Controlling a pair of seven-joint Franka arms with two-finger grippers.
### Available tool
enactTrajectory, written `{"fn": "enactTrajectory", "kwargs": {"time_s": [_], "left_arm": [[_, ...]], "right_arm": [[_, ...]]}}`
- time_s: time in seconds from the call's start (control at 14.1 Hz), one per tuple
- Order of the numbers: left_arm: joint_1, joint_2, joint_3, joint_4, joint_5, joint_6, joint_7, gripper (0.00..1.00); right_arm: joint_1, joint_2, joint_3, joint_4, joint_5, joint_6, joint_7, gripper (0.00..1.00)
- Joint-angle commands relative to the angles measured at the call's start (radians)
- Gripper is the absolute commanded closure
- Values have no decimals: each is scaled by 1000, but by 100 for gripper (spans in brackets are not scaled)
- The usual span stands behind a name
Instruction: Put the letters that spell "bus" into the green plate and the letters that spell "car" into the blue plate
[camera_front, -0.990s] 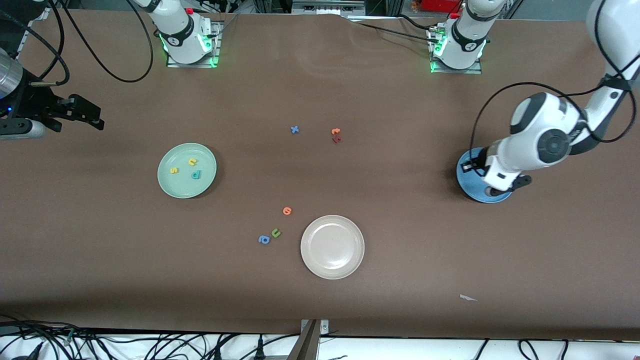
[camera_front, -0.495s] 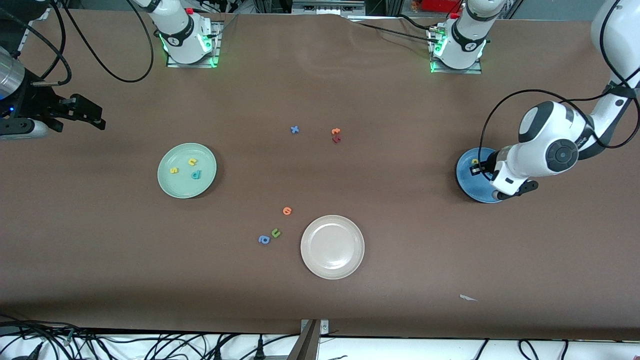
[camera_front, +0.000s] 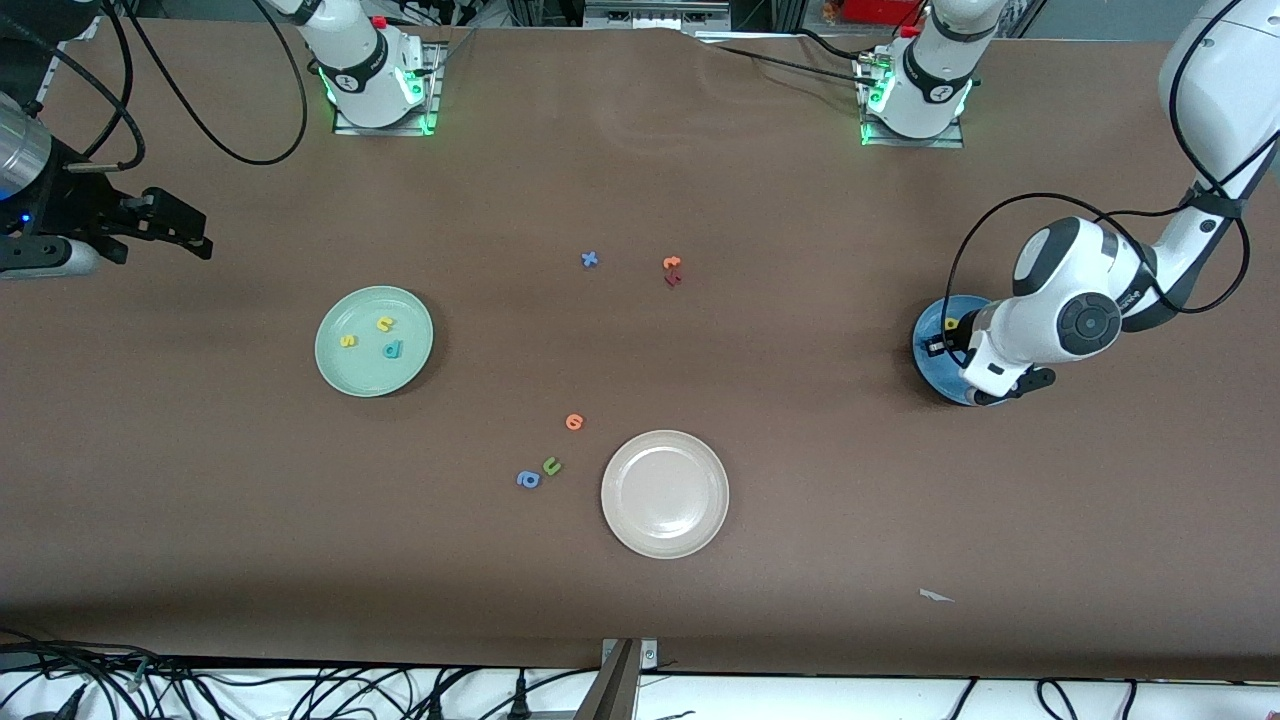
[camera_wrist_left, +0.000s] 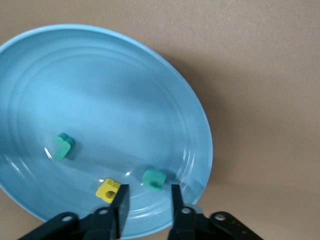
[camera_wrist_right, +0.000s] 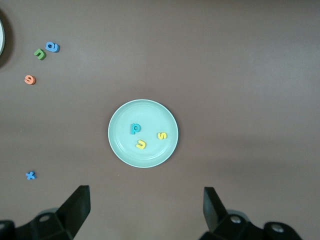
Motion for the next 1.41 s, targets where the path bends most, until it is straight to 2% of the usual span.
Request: {"fn": "enactTrajectory", "kwargs": {"time_s": [0.0, 0.21, 0.42, 0.64, 0.71, 0.85, 1.34], "left_arm": [[-8, -1, -1, 35, 34, -20, -14, 0], [-36, -9, -42, 157, 32, -249, -9, 0], [-36, -21, -101, 353, 21, -620, 64, 0], [-39, -21, -124, 550, -11, -823, 172, 0], [-48, -20, -121, 594, -3, -933, 227, 1], [-47, -23, -124, 671, -11, -970, 270, 1], [-95, -26, -132, 828, -20, -977, 275, 0]], "right_arm": [[8, -14, -4, -7, -12, -8, 1, 0], [8, -14, -4, -7, -12, -10, 1, 0], [8, -14, -4, -7, -12, -10, 1, 0], [8, -14, -6, -7, -12, -10, 1, 0], [8, -14, -4, -7, -12, -10, 1, 0], [8, -14, -6, -7, -12, -10, 1, 0], [8, -14, -7, -7, -11, -10, -1, 0]]}}
